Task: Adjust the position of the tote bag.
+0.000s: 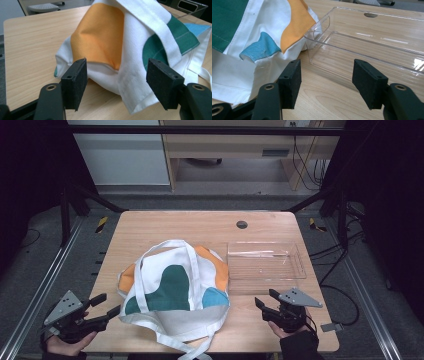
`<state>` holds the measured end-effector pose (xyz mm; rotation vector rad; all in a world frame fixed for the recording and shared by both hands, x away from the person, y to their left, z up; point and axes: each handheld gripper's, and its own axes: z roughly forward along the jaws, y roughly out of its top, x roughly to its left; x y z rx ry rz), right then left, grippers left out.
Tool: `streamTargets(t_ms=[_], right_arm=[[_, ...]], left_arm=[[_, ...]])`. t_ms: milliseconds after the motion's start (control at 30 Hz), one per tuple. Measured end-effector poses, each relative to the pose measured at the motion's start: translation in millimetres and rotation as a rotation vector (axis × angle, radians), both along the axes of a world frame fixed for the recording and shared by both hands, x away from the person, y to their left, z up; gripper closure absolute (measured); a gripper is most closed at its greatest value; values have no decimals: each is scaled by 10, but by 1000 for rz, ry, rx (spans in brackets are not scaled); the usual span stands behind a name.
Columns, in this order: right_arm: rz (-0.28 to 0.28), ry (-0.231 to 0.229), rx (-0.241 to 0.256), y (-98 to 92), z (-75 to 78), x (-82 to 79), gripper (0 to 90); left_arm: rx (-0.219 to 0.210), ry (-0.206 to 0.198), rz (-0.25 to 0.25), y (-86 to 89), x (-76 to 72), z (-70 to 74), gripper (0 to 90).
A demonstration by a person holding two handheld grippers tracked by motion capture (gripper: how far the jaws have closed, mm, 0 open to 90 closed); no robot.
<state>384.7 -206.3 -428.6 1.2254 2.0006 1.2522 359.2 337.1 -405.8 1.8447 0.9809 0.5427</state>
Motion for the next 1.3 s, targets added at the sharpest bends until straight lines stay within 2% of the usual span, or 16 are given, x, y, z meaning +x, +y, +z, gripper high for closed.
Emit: streamTargets(t_ms=[300, 800, 933, 1300], right_arm=[[11, 0, 3, 29, 4, -14, 418], [36, -4, 8, 83, 5, -19, 442], [43, -2, 7, 102, 6, -18, 445], [64, -8, 13, 192, 17, -5, 488]], left_arm=[[42, 24, -20, -74, -58, -86, 333], [89, 76, -56, -209, -14, -249, 372], [101, 89, -60, -235, 17, -294, 405], [112, 77, -63, -273, 78, -360, 544]])
